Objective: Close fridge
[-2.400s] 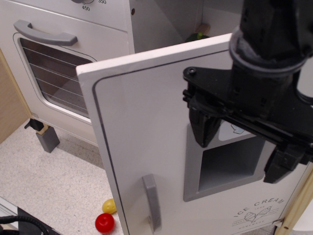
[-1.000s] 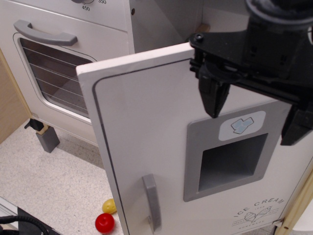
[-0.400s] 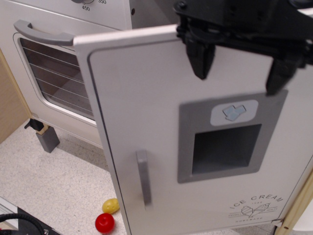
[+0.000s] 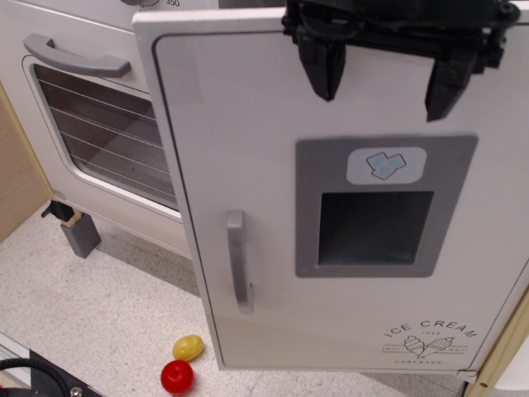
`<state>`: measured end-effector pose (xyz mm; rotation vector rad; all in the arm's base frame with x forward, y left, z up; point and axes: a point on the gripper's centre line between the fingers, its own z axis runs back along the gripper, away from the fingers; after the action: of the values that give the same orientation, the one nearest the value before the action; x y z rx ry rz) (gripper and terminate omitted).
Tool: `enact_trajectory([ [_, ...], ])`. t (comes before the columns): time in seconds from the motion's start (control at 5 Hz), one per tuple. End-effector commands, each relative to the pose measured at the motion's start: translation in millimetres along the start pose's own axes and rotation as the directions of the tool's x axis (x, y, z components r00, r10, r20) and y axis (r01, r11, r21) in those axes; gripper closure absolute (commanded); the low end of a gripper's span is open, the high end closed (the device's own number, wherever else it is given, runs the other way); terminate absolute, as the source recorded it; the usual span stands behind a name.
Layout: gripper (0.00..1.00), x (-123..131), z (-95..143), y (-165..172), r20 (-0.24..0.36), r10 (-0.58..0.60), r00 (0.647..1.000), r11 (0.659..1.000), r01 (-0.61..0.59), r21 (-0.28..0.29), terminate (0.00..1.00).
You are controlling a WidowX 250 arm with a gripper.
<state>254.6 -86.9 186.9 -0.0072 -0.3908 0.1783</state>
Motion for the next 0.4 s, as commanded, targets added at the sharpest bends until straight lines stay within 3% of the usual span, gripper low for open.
enact_trajectory([
  [0.0,0.0,18,-2,14,0.046,0.011,0.999,1.0,-0.01,-0.008,0.0],
  [0.2,0.0,23,-12,24,0.077,0.009,0.997,1.0,-0.01,0.014,0.0],
])
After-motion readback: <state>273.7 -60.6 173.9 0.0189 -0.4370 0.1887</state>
